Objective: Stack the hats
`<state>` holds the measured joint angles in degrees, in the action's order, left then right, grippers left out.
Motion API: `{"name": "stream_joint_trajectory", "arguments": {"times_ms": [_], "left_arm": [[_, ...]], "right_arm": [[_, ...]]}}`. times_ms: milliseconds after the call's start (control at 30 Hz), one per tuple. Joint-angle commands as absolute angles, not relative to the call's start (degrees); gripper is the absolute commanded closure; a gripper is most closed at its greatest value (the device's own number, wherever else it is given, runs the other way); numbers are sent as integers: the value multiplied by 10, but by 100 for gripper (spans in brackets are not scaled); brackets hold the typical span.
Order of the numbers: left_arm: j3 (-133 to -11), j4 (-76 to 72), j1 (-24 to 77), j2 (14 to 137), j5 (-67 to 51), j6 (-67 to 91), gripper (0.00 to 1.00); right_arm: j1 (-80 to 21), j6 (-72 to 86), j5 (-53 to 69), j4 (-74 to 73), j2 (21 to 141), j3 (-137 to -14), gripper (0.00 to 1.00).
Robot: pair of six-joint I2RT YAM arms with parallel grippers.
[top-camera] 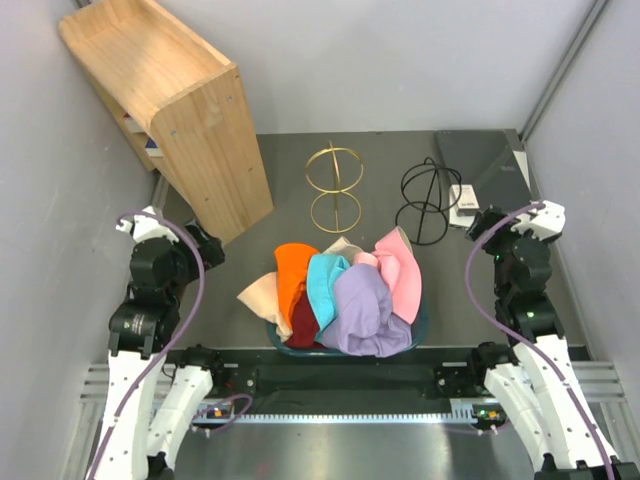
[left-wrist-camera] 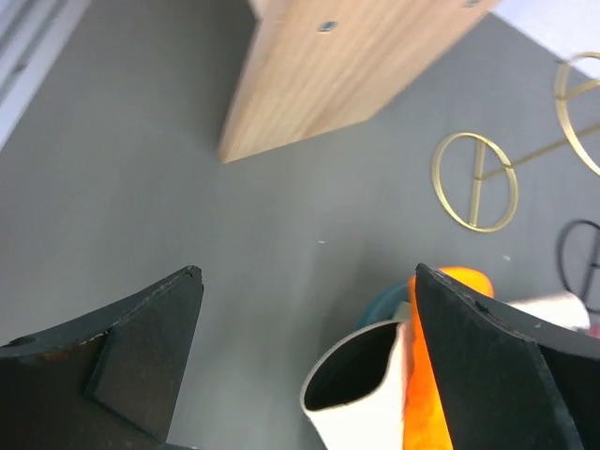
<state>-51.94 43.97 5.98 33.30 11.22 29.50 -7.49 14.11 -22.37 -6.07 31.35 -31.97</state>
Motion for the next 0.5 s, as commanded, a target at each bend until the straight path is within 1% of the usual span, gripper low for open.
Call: {"name": "stream_joint_trajectory", "arguments": {"times_ms": [0, 67, 133, 200, 233, 267, 333, 367, 400, 467], "left_arm": [[-505, 411, 58, 302, 69, 297, 1], [-491, 388, 58, 308, 65, 302, 1], [-488, 365, 58, 334, 43, 308, 1], [-483, 339, 66, 377, -15, 317, 1], [-483, 316, 76, 388, -17, 322, 2], [-483, 302, 96, 399, 24, 324, 2], [-488, 279, 210, 434, 102, 325, 2], [-498, 259, 308, 452, 174, 325, 1], [-504, 251, 353, 498, 204, 325, 1], [-535, 237, 450, 553, 237, 331, 1]], "right_arm": [[-77, 161, -235, -69, 324, -358, 0], [-77, 156, -232, -70, 330, -362, 1], [-78, 133, -187, -71, 339, -370, 0], [-86, 135, -126, -69, 349, -380, 4], [-95, 148, -114, -68, 365, -385, 6], [-106, 156, -110, -69, 373, -390, 8], [-161, 171, -107, -66, 401, -404, 10], [-186, 172, -113, -64, 410, -408, 10], [-244, 174, -134, -61, 417, -415, 10], [-300, 176, -155, -53, 439, -421, 10]]}}
